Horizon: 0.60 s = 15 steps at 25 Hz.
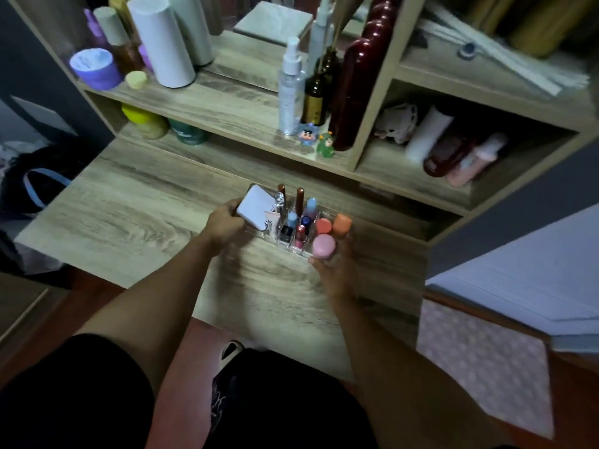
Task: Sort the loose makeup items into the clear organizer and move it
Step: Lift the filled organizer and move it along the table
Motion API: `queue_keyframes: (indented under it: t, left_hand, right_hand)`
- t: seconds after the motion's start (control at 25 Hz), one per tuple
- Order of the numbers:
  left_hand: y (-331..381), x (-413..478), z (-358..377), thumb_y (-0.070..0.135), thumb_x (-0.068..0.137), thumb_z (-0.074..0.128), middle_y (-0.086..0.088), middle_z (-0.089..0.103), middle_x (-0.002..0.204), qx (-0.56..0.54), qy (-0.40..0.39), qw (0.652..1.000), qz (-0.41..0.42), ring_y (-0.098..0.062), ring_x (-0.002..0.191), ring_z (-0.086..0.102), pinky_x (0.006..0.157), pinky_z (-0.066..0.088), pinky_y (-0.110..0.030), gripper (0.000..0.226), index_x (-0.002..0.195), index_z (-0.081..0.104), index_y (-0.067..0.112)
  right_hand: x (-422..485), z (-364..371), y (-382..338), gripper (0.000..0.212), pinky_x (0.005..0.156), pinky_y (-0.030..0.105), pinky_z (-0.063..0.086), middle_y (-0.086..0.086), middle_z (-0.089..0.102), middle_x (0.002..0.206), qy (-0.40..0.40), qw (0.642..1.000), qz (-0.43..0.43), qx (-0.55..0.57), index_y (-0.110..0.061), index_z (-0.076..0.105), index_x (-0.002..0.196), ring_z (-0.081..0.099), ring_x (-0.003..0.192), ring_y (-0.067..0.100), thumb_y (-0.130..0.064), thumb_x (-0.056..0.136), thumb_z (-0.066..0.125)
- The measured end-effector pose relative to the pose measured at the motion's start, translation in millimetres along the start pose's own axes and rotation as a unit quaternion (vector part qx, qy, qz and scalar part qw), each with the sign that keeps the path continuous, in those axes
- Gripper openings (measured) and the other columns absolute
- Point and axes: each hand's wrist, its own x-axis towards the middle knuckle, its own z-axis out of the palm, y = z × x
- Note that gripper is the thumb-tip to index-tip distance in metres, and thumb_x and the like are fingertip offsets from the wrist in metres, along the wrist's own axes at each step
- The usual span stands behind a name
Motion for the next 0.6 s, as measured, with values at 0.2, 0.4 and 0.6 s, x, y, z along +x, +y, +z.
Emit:
queue_keyframes:
  t: [0.2,0.4,0.6]
  left_hand:
    - [11.8,-18.1,47.2,0.009,0.069,0.063,-0.012,0.068,0.119,-0.02,-0.022,1.0,-0.005,-0.027,0.103,0.065,0.092,0.053,-0.044,0.056,0.124,0.058,0.018]
    - [21.5,-27.0,82.4,0.014,0.064,0.064,-0.013,0.068,0.116,-0.021,-0.033,0.999,-0.001,-0.032,0.103,0.065,0.093,0.054,-0.05,0.059,0.122,0.059,0.018]
    - [25.9,-22.2,101.4,-0.001,0.073,0.063,-0.015,0.07,0.112,-0.027,-0.023,0.999,-0.018,-0.031,0.096,0.068,0.086,0.058,-0.049,0.049,0.119,0.061,0.015]
  right_hand:
    - [1.4,-37.7,38.0,0.093,0.1,0.045,0.043,0.014,0.059,0.129,0.014,1.0,0.005,0.002,-0.013,0.024,0.145,0.058,0.113,0.032,-0.02,0.072,0.08]
    - [4.9,-66.1,66.9,0.087,0.1,0.045,0.045,0.013,0.061,0.126,0.03,1.0,-0.002,0.009,-0.007,0.031,0.141,0.057,0.115,0.032,-0.016,0.07,0.081]
    - [12.8,-84.6,76.3,0.084,0.097,0.041,0.047,0.013,0.062,0.124,0.032,0.999,-0.02,-0.021,-0.008,0.036,0.137,0.059,0.111,0.032,-0.021,0.068,0.082]
